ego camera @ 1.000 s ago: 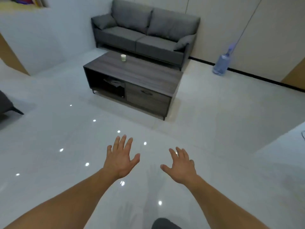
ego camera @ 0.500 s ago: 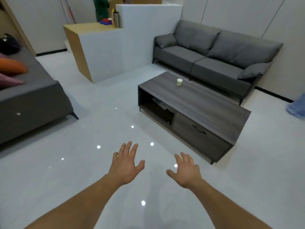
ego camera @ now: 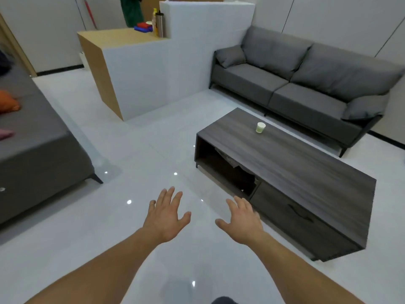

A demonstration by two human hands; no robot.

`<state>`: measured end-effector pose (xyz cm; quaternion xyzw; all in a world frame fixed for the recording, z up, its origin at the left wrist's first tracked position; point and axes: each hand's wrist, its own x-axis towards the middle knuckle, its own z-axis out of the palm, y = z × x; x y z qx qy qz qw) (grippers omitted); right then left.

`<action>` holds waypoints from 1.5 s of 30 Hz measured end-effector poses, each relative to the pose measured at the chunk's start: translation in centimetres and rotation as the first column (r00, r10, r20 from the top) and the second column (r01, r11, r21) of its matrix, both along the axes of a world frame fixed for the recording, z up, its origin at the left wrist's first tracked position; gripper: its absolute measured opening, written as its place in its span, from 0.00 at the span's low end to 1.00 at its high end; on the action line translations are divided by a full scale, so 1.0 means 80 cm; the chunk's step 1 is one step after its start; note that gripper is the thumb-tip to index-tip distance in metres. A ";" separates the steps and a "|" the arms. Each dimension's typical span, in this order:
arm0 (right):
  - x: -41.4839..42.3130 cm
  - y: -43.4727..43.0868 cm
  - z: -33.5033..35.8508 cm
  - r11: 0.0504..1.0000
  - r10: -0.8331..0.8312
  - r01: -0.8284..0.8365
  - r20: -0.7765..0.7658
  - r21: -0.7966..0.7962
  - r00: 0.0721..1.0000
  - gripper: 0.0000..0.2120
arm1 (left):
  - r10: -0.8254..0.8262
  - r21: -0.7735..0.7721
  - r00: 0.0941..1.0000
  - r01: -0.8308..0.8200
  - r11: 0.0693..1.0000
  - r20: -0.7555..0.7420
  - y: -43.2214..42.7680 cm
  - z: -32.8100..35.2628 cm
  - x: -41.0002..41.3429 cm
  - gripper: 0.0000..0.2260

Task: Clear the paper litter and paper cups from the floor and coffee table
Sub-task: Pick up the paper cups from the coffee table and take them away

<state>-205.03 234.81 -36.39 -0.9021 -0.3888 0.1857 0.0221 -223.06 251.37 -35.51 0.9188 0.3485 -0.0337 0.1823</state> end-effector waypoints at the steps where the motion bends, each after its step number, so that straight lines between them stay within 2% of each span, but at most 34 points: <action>1: 0.010 0.021 0.000 1.000 -0.003 0.003 -0.012 -0.010 1.000 0.40 | -0.005 -0.004 1.000 0.005 1.000 -0.003 0.027 0.002 0.014 0.33; 9: 0.146 0.199 -0.017 0.998 -0.048 0.046 -0.040 -0.045 0.998 0.40 | -0.071 0.012 0.997 0.070 0.997 0.036 0.214 -0.008 0.170 0.33; 18: 0.315 0.399 0.002 0.999 -0.028 0.026 -0.066 -0.039 0.997 0.39 | -0.076 0.001 0.997 0.077 0.997 -0.021 0.420 0.004 0.330 0.33; 25: 0.436 0.505 -0.020 0.981 -0.186 0.180 -0.097 -0.071 0.978 0.40 | -0.228 -0.023 0.974 0.228 0.973 0.017 0.550 -0.021 0.494 0.34; 33: 0.533 0.555 -0.029 0.866 -0.500 0.489 -0.160 -0.103 0.851 0.41 | -0.524 -0.014 0.851 0.524 0.852 -0.022 0.661 -0.011 0.695 0.35; 38: 0.600 0.544 -0.048 0.769 -0.639 0.617 -0.185 -0.165 0.747 0.40 | -0.670 -0.025 0.743 0.670 0.742 0.001 0.658 -0.029 0.808 0.37; 41: 0.667 0.536 -0.070 0.729 -0.684 0.653 -0.201 -0.206 0.701 0.41 | -0.708 -0.065 0.705 0.705 0.706 -0.041 0.647 -0.050 0.872 0.38; 45: 0.781 0.532 -0.103 0.713 -0.700 0.654 -0.197 -0.252 0.687 0.39 | -0.713 -0.133 0.697 0.702 0.700 -0.073 0.641 -0.075 0.962 0.38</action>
